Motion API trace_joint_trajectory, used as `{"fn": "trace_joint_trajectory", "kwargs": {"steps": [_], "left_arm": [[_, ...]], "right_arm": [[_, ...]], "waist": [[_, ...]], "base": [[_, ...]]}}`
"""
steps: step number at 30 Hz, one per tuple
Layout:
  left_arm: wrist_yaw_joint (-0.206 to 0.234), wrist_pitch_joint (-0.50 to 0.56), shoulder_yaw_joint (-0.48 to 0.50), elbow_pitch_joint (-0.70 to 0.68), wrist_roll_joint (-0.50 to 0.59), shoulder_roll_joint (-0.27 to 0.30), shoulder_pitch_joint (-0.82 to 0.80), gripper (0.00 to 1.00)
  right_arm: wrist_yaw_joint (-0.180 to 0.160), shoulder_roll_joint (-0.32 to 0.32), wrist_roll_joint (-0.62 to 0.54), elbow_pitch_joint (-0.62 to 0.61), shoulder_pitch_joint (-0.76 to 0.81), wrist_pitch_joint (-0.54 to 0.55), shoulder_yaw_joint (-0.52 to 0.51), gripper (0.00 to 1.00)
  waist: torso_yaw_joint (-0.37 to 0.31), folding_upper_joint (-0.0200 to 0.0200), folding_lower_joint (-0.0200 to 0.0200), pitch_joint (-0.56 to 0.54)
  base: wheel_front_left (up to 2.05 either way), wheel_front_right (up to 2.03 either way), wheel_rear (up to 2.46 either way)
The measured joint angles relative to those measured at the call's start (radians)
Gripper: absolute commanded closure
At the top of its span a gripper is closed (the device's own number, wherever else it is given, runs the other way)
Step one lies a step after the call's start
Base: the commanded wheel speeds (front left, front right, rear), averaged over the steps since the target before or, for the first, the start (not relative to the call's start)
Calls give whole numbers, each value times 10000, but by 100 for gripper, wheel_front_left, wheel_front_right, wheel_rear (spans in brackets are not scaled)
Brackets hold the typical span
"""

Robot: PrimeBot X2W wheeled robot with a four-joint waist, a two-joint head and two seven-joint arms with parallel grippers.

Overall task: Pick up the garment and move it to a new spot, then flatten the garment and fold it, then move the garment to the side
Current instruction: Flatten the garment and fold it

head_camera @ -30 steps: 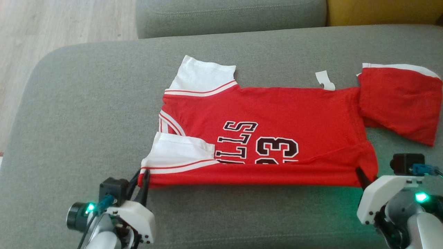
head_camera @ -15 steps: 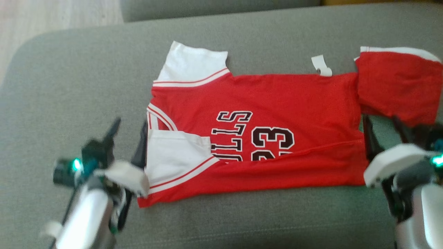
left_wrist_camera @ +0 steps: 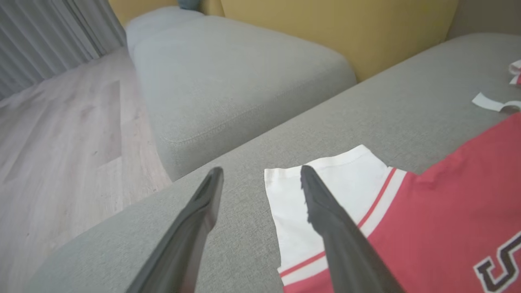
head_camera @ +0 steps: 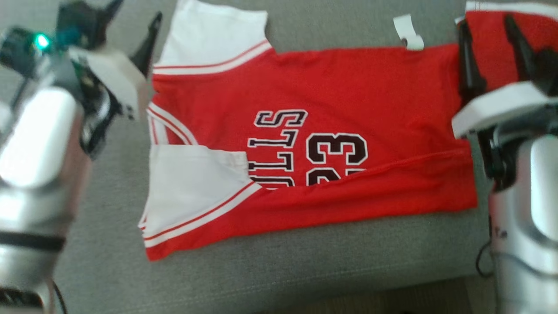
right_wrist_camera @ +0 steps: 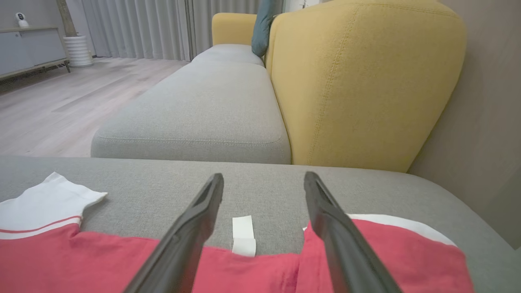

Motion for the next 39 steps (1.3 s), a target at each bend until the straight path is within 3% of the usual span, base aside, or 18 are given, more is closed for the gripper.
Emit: {"fn": "trace_joint_trajectory", "kwargs": {"steps": [11, 18, 24, 33, 34, 35, 36, 39], "left_arm": [[-81, 1524, -3405, 1469, -2140, 1530, -2934, 0], [-81, 1492, -4370, 2357, -2805, 2334, -3933, 0], [-81, 1237, -5060, 2754, -3340, 2479, -4327, 0], [-79, 1177, -5996, 2943, -4006, 2522, -4936, 0], [-79, 1258, -6084, 2951, -4161, 2525, -5011, 10], [-79, 1340, -6215, 2945, -4326, 2527, -5080, 69], [-79, 1390, -6322, 2920, -4502, 2529, -5131, 100], [-81, 1436, -6729, 2742, -4895, 2489, -5199, 100]], "right_arm": [[0, 29, -27, 151, -1360, -280, 483, 0], [0, 86, -25, -31, -1361, -426, 581, 0], [0, 111, 79, -228, -1348, -426, 550, 0], [0, 132, 107, -320, -1336, -424, 508, 0], [2, 136, 151, -347, -1336, -424, 508, 0], [0, 136, 159, -360, -1336, -422, 506, 0], [0, 140, 159, -360, -1336, -422, 500, 0], [0, 153, 153, -359, -1336, -412, 385, 0]], "waist": [[-1056, 0, 0, 1428], [-1756, 0, -1, 2022], [-2152, 0, -2, 2332], [-2217, 0, -3, 2503], [-2220, 0, -3, 2533], [-2219, 0, -3, 2558], [-2212, 0, -3, 2574], [-2138, 0, -3, 2568]], "base": [[0, 0, 0], [0, 0, 0], [0, 0, 0], [0, 0, 0], [0, 0, 0], [0, 0, 0], [0, 0, 0], [0, 0, 0]]}}
